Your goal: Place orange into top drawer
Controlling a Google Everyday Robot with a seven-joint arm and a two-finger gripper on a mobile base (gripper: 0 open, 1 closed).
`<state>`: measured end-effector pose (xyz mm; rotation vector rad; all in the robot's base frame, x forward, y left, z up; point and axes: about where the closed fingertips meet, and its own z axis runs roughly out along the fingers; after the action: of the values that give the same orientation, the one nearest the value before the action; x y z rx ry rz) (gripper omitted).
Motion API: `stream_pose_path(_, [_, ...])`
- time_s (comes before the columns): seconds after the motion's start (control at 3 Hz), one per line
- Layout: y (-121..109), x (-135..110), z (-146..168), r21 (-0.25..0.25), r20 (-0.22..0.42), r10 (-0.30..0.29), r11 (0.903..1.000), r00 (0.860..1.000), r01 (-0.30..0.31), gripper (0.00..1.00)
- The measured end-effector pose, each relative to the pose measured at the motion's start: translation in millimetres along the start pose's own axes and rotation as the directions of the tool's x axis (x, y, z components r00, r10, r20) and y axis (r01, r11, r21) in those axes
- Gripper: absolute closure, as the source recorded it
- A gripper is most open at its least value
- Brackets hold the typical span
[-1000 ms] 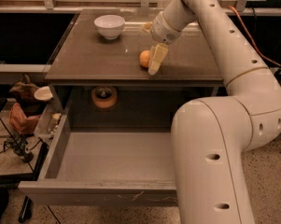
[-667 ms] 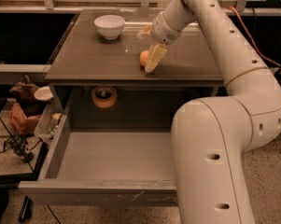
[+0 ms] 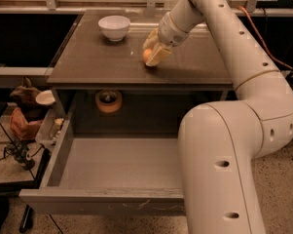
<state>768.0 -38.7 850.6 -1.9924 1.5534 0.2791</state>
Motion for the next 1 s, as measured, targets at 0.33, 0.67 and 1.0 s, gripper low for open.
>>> stream_pose_path(0.33, [0,0,0,0.000,0.000,0.000,1.0000,1.000,0.000,0.88])
stream_pose_path(0.67, [7,-14,-14,0.008,-0.001,-0.017,0.9998,1.000,0.017,1.00])
stream_pose_path(1.0, [30,-46,-55,0.051,0.015,-0.060,0.9969,0.998,0.059,1.00])
